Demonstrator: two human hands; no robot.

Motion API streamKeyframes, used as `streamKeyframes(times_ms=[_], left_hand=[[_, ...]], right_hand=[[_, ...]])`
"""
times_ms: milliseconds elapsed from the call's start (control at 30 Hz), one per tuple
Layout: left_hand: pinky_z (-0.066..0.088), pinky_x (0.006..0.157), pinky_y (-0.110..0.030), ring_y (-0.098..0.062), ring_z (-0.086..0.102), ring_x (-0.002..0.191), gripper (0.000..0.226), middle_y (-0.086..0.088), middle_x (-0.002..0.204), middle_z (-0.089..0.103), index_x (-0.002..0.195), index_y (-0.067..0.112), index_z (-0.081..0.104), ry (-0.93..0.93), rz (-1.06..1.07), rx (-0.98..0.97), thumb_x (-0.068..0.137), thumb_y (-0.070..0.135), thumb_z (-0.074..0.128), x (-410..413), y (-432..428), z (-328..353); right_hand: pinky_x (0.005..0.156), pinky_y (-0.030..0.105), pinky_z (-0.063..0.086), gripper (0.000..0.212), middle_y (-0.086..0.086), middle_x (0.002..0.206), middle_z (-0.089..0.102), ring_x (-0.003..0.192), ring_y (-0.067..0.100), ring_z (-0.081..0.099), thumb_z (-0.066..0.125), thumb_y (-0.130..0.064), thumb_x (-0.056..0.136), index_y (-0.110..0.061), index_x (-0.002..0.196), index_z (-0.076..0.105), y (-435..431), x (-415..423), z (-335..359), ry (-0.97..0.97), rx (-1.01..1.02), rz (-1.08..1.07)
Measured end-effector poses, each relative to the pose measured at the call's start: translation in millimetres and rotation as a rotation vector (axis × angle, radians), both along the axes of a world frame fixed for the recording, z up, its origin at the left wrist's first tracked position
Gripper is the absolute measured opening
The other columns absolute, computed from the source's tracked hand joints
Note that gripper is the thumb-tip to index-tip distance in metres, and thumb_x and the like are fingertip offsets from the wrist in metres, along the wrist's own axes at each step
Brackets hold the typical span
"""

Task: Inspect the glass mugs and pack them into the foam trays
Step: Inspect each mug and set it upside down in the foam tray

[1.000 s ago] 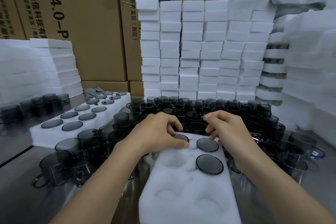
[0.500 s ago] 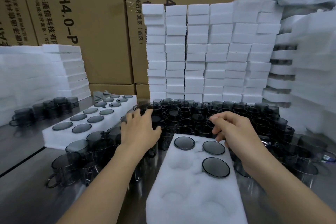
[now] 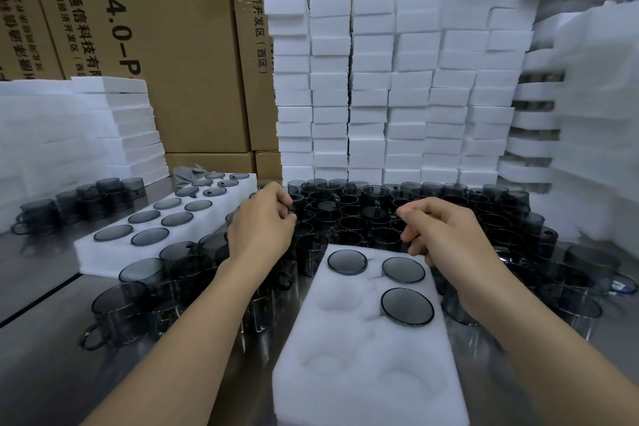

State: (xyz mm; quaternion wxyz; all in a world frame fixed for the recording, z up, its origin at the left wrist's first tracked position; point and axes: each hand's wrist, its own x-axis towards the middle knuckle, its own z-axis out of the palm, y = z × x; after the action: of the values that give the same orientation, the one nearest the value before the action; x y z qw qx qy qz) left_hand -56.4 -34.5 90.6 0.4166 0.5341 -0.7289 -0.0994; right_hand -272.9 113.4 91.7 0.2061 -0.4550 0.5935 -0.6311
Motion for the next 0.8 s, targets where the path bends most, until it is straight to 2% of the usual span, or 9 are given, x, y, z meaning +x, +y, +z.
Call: streamKeyframes(times_ms=[100, 167, 233, 367, 433, 533, 600, 700, 800], left_hand=[[0.048, 0.063, -0.028, -0.004, 0.066, 0.078, 0.029, 0.012, 0.081, 0.072, 0.086, 0.031, 0.056, 0.115, -0.121, -0.056, 0.094, 0.016, 0.079, -3.9, 7.9, 8.2], [0.056, 0.075, -0.030, -0.008, 0.072, 0.081, 0.029, 0.009, 0.083, 0.076, 0.086, 0.030, 0.057, 0.212, -0.268, -0.062, 0.092, 0.015, 0.082, -7.4, 16.5, 14.0], [0.056, 0.086, -0.030, -0.009, 0.075, 0.090, 0.028, 0.005, 0.090, 0.079, 0.090, 0.027, 0.059, 0.365, -0.508, -0.007, 0.092, 0.014, 0.084, -10.4, 27.2, 20.7], [0.053, 0.093, -0.029, -0.012, 0.076, 0.101, 0.028, 0.002, 0.101, 0.081, 0.091, 0.032, 0.061, 0.479, -0.799, -0.007, 0.093, 0.015, 0.083, -14.3, 42.2, 30.6], [0.055, 0.089, -0.033, -0.011, 0.076, 0.099, 0.027, 0.003, 0.102, 0.080, 0.091, 0.034, 0.062, 0.481, -0.824, -0.039, 0.092, 0.017, 0.083, -15.6, 44.9, 31.6], [0.055, 0.085, -0.049, -0.012, 0.076, 0.102, 0.024, 0.006, 0.103, 0.079, 0.093, 0.033, 0.063, 0.457, -0.806, -0.085, 0.091, 0.017, 0.081, -15.8, 46.7, 30.4], [0.051, 0.073, -0.041, -0.010, 0.076, 0.105, 0.026, 0.011, 0.104, 0.079, 0.098, 0.032, 0.065, 0.407, -0.770, -0.149, 0.094, 0.012, 0.080, -14.2, 47.8, 30.8], [0.048, 0.071, -0.033, -0.004, 0.074, 0.103, 0.029, 0.019, 0.107, 0.078, 0.112, 0.033, 0.072, 0.361, -0.706, -0.238, 0.096, 0.009, 0.078, -13.0, 50.8, 31.3], [0.045, 0.070, -0.024, 0.008, 0.065, 0.081, 0.024, 0.019, 0.103, 0.078, 0.110, 0.029, 0.079, 0.344, -0.659, -0.336, 0.096, 0.009, 0.079, -15.2, 55.5, 30.6]], right_hand=[[0.048, 0.014, 0.044, 0.013, -0.006, 0.068, 0.072, 0.055, 0.006, 0.061, 0.067, -0.025, 0.101, -0.024, 0.093, 0.077, 1.4, 2.7, 1.0, 0.014, 0.000, 0.006], [0.051, 0.015, 0.045, 0.012, -0.005, 0.072, 0.074, 0.057, 0.005, 0.063, 0.068, -0.028, 0.101, -0.026, 0.094, 0.078, 2.8, 5.7, 1.1, 0.044, -0.006, 0.014], [0.061, 0.022, 0.050, 0.010, -0.009, 0.084, 0.077, 0.065, 0.004, 0.069, 0.068, -0.034, 0.100, -0.031, 0.104, 0.077, 4.4, 9.1, 1.3, 0.081, -0.009, 0.008], [0.080, 0.032, 0.060, 0.054, -0.021, 0.128, 0.069, 0.109, 0.004, 0.071, 0.069, -0.046, 0.099, -0.041, 0.150, 0.053, 7.1, 10.1, 4.6, 0.039, -0.020, 0.097], [0.083, 0.028, 0.059, 0.063, -0.025, 0.138, 0.064, 0.118, 0.001, 0.069, 0.071, -0.043, 0.100, -0.045, 0.157, 0.045, 8.6, 12.2, 6.3, 0.050, -0.083, 0.204], [0.092, 0.033, 0.058, 0.063, -0.025, 0.135, 0.066, 0.117, 0.001, 0.069, 0.077, -0.031, 0.097, -0.045, 0.152, 0.049, 8.3, 14.9, 4.5, 0.109, -0.203, 0.191], [0.092, 0.035, 0.058, 0.054, -0.022, 0.130, 0.068, 0.116, 0.002, 0.069, 0.081, -0.029, 0.094, -0.046, 0.139, 0.056, 8.1, 15.7, 4.2, 0.145, -0.263, 0.081], [0.077, 0.025, 0.058, 0.044, -0.024, 0.122, 0.069, 0.117, 0.001, 0.067, 0.082, -0.027, 0.093, -0.047, 0.123, 0.057, 11.4, 18.2, 5.4, 0.246, -0.329, -0.033], [0.072, 0.028, 0.059, 0.040, -0.020, 0.123, 0.069, 0.117, 0.004, 0.068, 0.080, -0.025, 0.094, -0.042, 0.121, 0.056, 14.9, 22.8, 7.5, 0.293, -0.389, -0.101]])
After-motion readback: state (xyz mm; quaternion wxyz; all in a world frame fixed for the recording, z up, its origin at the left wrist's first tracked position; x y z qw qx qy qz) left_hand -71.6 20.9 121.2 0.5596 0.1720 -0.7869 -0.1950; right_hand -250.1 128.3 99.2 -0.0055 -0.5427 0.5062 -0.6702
